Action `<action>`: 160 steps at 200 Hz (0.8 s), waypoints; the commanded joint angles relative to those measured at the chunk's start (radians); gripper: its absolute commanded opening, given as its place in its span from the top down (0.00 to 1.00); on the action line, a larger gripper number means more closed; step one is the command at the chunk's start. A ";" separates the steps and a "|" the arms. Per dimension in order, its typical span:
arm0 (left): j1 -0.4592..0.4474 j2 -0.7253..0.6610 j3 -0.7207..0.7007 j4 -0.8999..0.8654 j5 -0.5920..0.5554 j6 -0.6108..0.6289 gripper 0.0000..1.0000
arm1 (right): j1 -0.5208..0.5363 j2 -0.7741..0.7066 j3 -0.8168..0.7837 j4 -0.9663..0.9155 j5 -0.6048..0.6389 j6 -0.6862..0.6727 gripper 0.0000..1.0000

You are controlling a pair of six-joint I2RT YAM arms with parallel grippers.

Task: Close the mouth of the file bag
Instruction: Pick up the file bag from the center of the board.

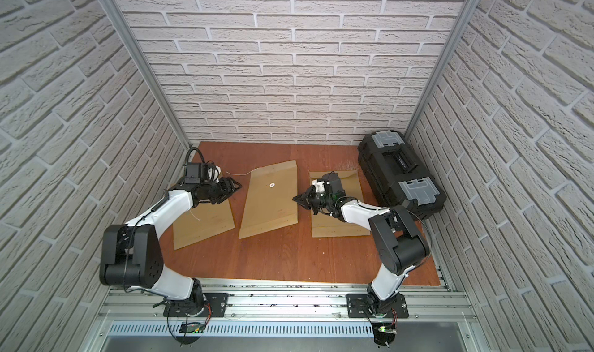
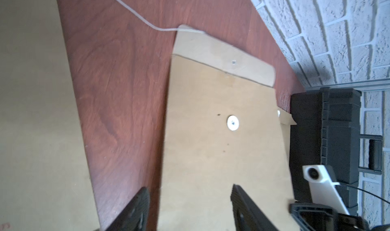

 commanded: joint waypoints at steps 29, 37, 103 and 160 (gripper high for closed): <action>-0.043 0.079 -0.178 0.219 0.123 -0.224 0.30 | -0.015 -0.063 0.003 -0.101 -0.051 0.077 0.97; -0.064 0.096 -0.188 0.281 0.136 -0.261 0.30 | -0.015 -0.062 0.003 -0.104 -0.054 0.071 0.97; -0.117 0.203 -0.293 0.816 0.211 -0.583 0.46 | -0.020 -0.033 -0.077 -0.001 -0.118 0.096 0.97; -0.097 0.210 -0.270 0.888 0.261 -0.589 0.48 | -0.035 -0.055 -0.028 -0.168 -0.206 -0.078 0.97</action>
